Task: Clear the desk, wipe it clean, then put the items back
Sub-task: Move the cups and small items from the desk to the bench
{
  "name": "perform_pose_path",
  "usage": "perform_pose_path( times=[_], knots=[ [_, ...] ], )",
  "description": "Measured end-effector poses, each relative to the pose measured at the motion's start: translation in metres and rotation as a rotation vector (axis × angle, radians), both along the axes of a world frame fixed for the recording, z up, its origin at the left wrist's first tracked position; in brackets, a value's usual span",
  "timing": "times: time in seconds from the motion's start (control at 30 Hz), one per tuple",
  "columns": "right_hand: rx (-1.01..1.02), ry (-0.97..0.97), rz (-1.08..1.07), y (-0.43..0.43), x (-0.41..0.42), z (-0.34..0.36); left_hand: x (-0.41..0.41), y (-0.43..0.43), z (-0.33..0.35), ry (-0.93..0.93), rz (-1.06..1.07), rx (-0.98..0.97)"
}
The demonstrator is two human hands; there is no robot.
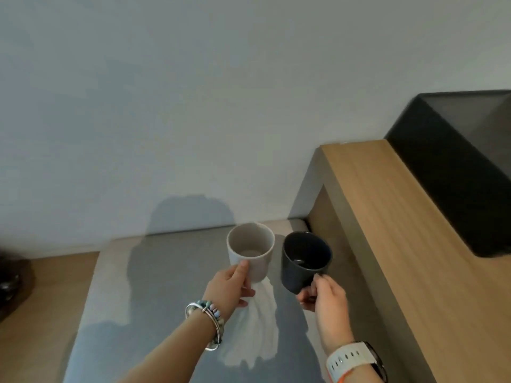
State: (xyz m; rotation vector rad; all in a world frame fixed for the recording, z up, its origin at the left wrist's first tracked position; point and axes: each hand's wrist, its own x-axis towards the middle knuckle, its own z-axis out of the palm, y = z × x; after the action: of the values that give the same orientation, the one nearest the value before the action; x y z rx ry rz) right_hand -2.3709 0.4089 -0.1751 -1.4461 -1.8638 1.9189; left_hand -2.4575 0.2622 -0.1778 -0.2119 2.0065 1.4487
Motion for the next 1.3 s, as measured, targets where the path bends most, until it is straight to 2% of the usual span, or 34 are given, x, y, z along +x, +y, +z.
perform_pose_path(
  times=[0.2, 0.33, 0.47, 0.57, 0.67, 0.77, 0.9, 0.97, 1.13, 1.2, 1.3],
  knots=[
    [-0.018, 0.074, -0.135, 0.033, -0.065, -0.07, -0.056, 0.035, -0.07, 0.009, -0.008, 0.039],
    [0.008, 0.052, -0.213, 0.05, -0.092, -0.112, -0.078, 0.05, -0.11, 0.07, -0.039, 0.016],
    [0.017, 0.093, -0.266, 0.06, -0.106, -0.142, -0.085, 0.061, -0.131, 0.061, -0.044, 0.028],
    [-0.02, 0.143, -0.266, 0.068, -0.113, -0.156, -0.089, 0.067, -0.137, 0.08, -0.129, 0.015],
    [-0.067, 0.185, -0.259, 0.074, -0.123, -0.161, -0.094, 0.072, -0.143, 0.106, -0.211, 0.014],
    [-0.013, 0.181, -0.233, 0.079, -0.126, -0.159, -0.095, 0.075, -0.148, 0.101, -0.269, 0.027],
    [0.047, 0.035, -0.119, 0.077, -0.124, -0.162, -0.092, 0.078, -0.146, 0.115, -0.259, -0.024],
    [0.083, -0.039, -0.064, 0.074, -0.122, -0.158, -0.089, 0.082, -0.141, 0.15, -0.21, -0.079],
    [0.161, -0.103, -0.079, 0.057, -0.106, -0.13, -0.08, 0.08, -0.118, 0.214, -0.147, -0.286],
    [0.171, -0.1, -0.032, 0.047, -0.096, -0.116, -0.075, 0.074, -0.104, 0.282, -0.174, -0.348],
    [0.21, -0.133, 0.158, 0.028, -0.078, -0.085, -0.065, 0.064, -0.076, 0.467, -0.327, -0.472]
  ],
)
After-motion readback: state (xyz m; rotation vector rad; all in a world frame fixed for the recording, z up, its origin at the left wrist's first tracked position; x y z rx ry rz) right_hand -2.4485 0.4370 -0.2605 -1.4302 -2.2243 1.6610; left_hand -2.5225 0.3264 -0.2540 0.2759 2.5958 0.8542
